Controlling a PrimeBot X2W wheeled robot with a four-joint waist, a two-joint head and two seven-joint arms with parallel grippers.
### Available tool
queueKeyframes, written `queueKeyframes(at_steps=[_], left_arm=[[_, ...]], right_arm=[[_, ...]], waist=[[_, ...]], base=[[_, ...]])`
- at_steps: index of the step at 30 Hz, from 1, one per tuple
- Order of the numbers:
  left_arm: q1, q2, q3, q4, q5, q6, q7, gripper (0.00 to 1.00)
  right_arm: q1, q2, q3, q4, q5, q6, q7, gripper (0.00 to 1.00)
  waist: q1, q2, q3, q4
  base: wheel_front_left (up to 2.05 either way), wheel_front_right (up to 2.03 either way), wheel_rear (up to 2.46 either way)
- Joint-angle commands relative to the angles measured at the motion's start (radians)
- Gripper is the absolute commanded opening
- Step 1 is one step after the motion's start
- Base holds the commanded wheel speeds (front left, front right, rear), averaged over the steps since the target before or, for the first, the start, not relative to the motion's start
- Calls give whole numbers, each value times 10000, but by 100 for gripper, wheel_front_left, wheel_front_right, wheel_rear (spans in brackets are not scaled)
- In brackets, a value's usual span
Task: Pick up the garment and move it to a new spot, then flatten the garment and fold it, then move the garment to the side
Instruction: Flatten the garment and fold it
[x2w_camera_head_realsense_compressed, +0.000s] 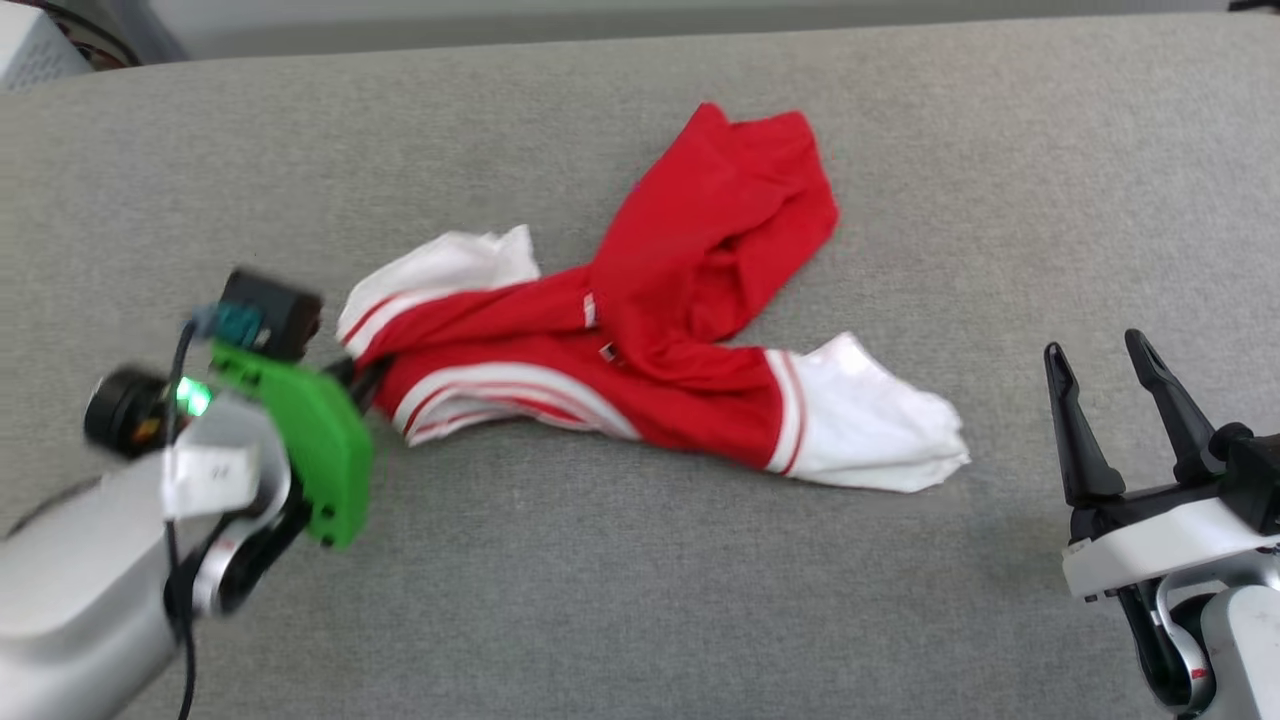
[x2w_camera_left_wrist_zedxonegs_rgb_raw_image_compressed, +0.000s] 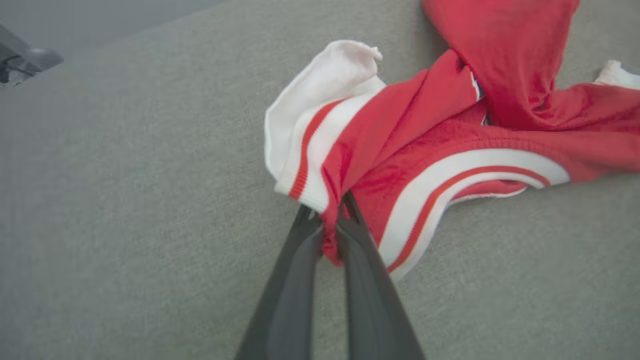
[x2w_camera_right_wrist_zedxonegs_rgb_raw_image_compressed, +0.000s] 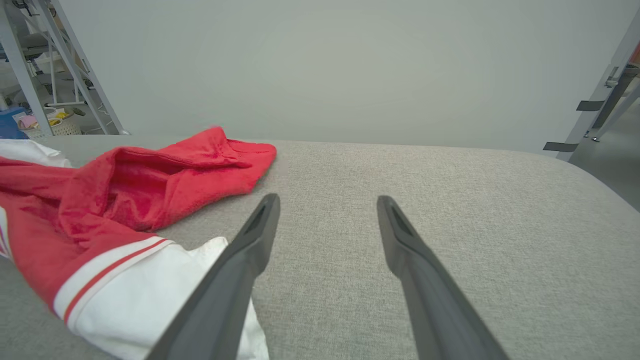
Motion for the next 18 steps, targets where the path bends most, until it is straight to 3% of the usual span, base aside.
queueKeyframes(at_steps=[1,6,12,13,14,18], left_arm=[[618,173,68,-15,-323,217,-290,0],[2392,173,77,366,-1296,606,-1133,0],[2958,-514,-70,1590,-1671,208,-1445,0],[2945,-623,-64,1753,-1610,202,-1580,20],[2909,-750,-11,1930,-1505,254,-1838,100],[2802,-1019,195,2165,-967,623,-2963,100]], right_arm=[[159,-55,-41,61,-15,-7,-47,100],[225,-175,-74,327,38,-7,-47,100],[124,-336,10,524,92,-7,-47,100],[101,-380,47,549,99,-7,-47,100],[62,-438,63,546,118,-7,-47,100],[-140,-800,39,399,136,-7,-47,100]], waist=[[0,0,-254,247],[0,0,-203,215],[0,0,-314,246],[0,0,-373,260],[0,0,-448,282],[0,0,-791,406]], base=[[0,0,0],[0,0,0],[0,0,0],[0,0,0],[0,0,0],[0,0,0]])
